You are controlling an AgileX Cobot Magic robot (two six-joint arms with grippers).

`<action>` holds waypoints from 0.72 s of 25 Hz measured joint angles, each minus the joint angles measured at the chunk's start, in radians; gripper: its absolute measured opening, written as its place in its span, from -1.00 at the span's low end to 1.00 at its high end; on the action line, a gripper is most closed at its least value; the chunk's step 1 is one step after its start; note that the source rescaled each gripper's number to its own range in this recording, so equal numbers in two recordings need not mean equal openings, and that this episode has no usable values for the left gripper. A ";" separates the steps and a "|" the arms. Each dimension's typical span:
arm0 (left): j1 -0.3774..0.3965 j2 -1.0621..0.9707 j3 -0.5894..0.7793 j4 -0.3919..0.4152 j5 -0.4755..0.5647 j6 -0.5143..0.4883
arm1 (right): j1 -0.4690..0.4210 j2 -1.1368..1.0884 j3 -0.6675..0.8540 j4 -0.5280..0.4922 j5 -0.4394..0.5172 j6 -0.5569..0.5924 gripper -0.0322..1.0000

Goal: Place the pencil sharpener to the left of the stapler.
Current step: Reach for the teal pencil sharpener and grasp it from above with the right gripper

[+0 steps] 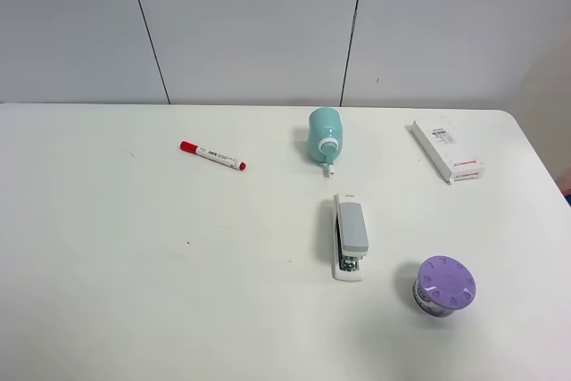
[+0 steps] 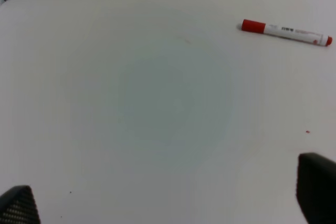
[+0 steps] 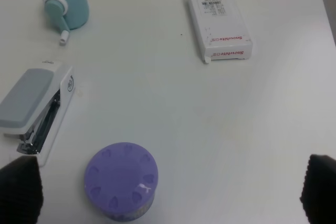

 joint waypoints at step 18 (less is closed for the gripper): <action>0.000 0.000 0.000 0.000 0.000 0.000 | 0.000 0.000 0.000 0.000 0.000 0.000 1.00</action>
